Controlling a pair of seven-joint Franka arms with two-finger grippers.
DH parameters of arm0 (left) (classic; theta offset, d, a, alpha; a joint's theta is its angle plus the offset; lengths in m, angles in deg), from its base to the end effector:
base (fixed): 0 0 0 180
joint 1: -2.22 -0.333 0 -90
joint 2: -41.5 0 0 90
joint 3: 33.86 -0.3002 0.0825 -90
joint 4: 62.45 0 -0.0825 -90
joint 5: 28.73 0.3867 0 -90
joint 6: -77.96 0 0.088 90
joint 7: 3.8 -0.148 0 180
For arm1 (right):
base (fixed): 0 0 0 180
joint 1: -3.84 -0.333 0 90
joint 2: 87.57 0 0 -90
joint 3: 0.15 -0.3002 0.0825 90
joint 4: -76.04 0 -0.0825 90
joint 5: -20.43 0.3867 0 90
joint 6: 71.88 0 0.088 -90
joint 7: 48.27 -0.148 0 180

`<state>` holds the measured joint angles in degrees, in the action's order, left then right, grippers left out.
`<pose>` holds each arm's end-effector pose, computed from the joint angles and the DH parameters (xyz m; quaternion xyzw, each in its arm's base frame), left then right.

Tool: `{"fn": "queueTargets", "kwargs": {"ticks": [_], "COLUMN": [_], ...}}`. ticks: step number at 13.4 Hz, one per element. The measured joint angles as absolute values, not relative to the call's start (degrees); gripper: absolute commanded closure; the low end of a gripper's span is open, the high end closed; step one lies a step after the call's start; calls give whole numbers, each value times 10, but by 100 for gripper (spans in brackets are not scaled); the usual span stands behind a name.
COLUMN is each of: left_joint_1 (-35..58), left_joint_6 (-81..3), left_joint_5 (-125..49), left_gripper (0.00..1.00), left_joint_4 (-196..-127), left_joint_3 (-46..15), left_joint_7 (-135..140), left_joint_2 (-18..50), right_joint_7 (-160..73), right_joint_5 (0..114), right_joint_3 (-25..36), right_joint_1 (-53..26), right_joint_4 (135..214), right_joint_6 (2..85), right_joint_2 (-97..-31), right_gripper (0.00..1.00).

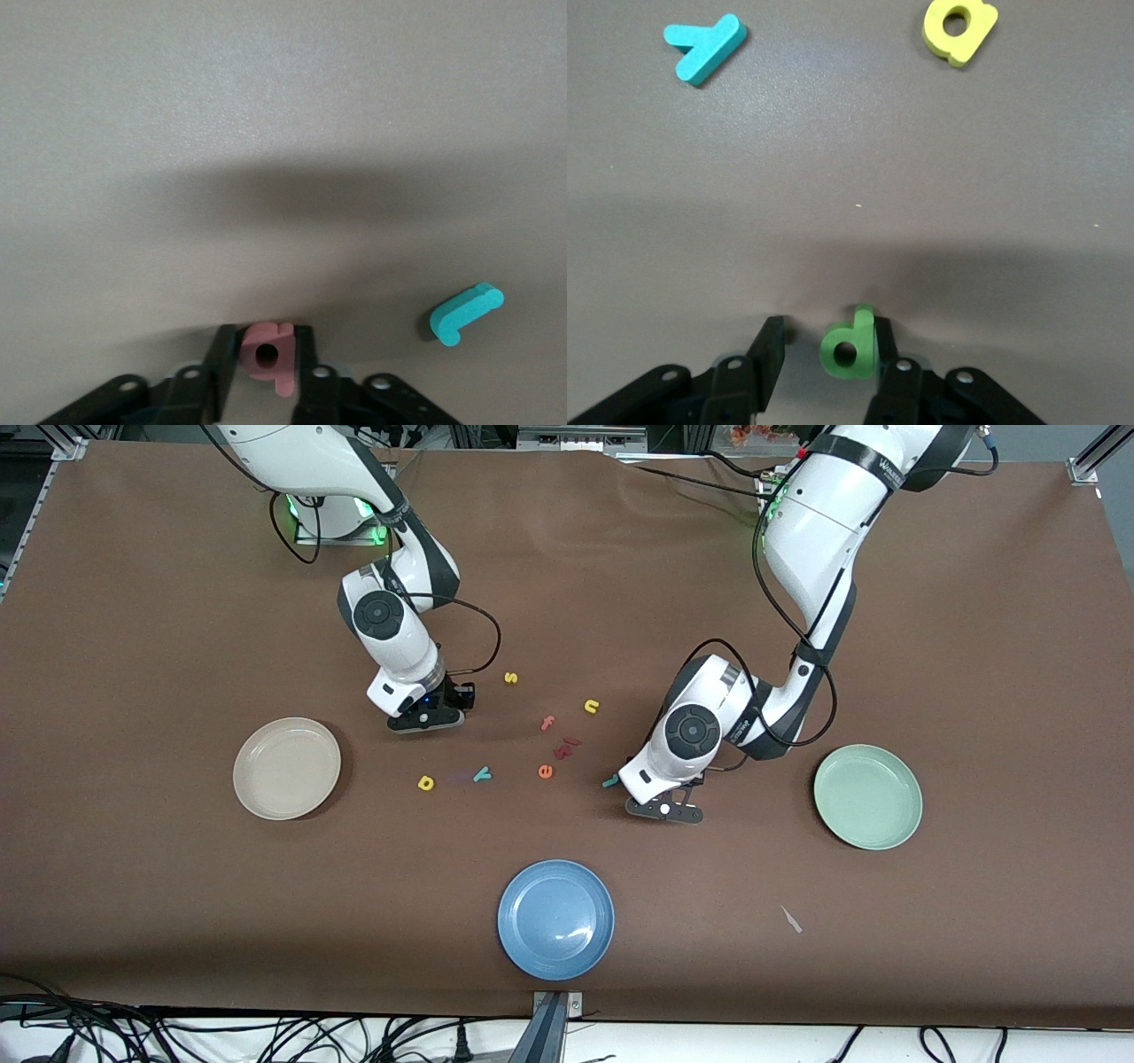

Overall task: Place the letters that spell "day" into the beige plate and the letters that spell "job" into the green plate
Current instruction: 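Close the right gripper on the green d while the left gripper grasps the pink q, then carry the d to the beige plate while the left gripper carries the q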

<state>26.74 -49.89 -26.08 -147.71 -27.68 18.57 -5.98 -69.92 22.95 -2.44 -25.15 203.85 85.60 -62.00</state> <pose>0.6009 -0.3450 0.1208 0.9964 -0.0717 -0.0461 0.0024 0.4693 0.2857 0.1183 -0.9973 -0.0617 -0.0241 0.0318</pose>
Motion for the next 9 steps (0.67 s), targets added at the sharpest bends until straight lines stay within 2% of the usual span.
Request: {"fn": "queueTargets", "kwargs": {"ticks": [2, 4, 7, 9], "left_joint_1": [266, 260, 230, 191], "left_joint_6": [-497, -465, -360, -303], "left_joint_5": [-261, -261, -260, -260], "left_gripper": [100, 100, 100, 100], "left_joint_4": [-1476, -1472, -1465, -1465], "left_joint_3": [-277, -280, -285, -287], "left_joint_7": [186, 186, 150, 85], "left_joint_2": [-59, -50, -7, 26], "right_joint_7": [-698, -697, -695, -695], "right_joint_5": [229, 229, 229, 229], "right_joint_3": [-24, -23, -23, -18], "right_joint_1": [-251, -251, -251, -251], "right_joint_4": [2038, 2038, 2036, 2004], "right_joint_6": [856, 856, 852, 782], "right_joint_2": [-620, -620, -621, -622], "right_gripper": [74, 97, 100, 100]}}
